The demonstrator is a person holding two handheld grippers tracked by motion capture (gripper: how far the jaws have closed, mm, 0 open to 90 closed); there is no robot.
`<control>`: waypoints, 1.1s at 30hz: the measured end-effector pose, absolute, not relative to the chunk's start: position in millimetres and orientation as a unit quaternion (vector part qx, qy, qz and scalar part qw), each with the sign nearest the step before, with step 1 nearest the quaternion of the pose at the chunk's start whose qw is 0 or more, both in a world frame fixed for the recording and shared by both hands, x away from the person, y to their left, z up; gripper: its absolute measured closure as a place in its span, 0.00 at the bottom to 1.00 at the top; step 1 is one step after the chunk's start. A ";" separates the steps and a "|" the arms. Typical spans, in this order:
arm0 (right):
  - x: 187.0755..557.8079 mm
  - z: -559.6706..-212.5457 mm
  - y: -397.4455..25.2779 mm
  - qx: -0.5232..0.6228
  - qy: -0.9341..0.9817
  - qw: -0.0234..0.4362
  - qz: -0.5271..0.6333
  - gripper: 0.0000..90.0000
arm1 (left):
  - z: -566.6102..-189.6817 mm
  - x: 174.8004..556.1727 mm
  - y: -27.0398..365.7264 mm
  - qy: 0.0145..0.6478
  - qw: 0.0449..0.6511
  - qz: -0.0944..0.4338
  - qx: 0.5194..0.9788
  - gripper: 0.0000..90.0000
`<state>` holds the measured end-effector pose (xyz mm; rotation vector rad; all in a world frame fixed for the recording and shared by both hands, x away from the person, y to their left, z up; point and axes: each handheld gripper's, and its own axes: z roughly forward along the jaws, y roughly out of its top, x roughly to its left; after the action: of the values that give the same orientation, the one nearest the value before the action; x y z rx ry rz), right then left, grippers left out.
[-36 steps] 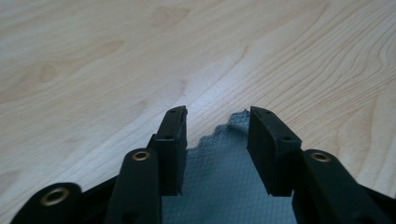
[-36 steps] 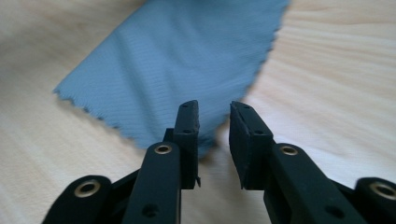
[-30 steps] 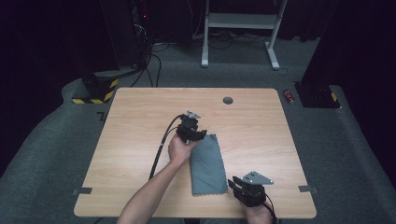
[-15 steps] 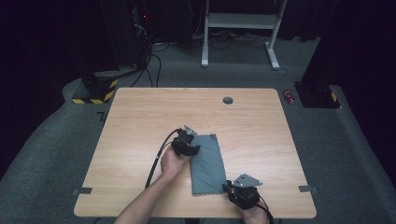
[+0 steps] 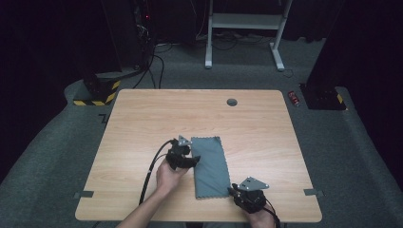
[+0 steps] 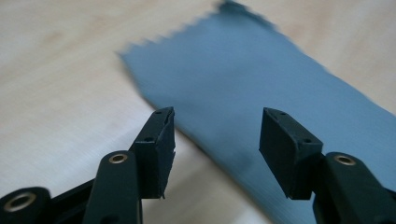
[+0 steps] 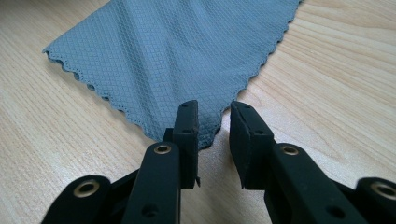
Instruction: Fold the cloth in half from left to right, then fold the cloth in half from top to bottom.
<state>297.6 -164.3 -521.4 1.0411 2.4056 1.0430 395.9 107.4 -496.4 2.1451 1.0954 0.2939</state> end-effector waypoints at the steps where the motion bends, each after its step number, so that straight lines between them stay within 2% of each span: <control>1: 297.7 -521.4 -164.4 0.364 0.842 0.160 0.365 0.80 | -499.0 388.5 105.8 0.420 0.345 0.110 0.832 0.49; 4: 297.4 -521.3 -164.0 0.364 0.842 0.161 0.364 0.80 | -507.7 373.6 104.5 0.419 0.335 0.105 0.837 0.48; 6: 297.4 -521.4 -164.1 0.363 0.842 0.161 0.364 0.80 | -511.9 364.3 106.6 0.415 0.328 0.135 0.838 0.49; 9: 297.2 -521.3 -164.4 0.363 0.843 0.161 0.364 0.80 | -509.9 360.1 111.6 0.418 0.307 0.147 0.842 0.49; 12: 299.0 -520.4 -165.0 0.361 0.845 0.157 0.361 0.79 | -507.9 357.1 116.4 0.431 0.301 0.138 0.839 0.49; 17: 301.2 -518.9 -165.9 0.364 0.841 0.150 0.371 0.76 | -501.6 337.4 112.4 0.421 0.331 0.118 0.836 0.47; 22: 306.7 -513.6 -164.0 0.368 0.838 0.151 0.373 0.74 | -501.7 320.7 100.3 0.405 0.326 0.126 0.845 0.46; 29: 312.9 -518.2 -158.0 0.369 0.847 0.145 0.355 0.68 | -508.8 313.6 103.0 0.414 0.313 0.118 0.846 0.43; 33: 310.6 -518.7 -157.6 0.365 0.848 0.151 0.354 0.67 | -509.0 309.8 101.4 0.401 0.300 0.136 0.855 0.43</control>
<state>310.6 -157.6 -518.7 1.0492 2.4352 1.0154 309.8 101.4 -509.0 2.2690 1.0645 0.3614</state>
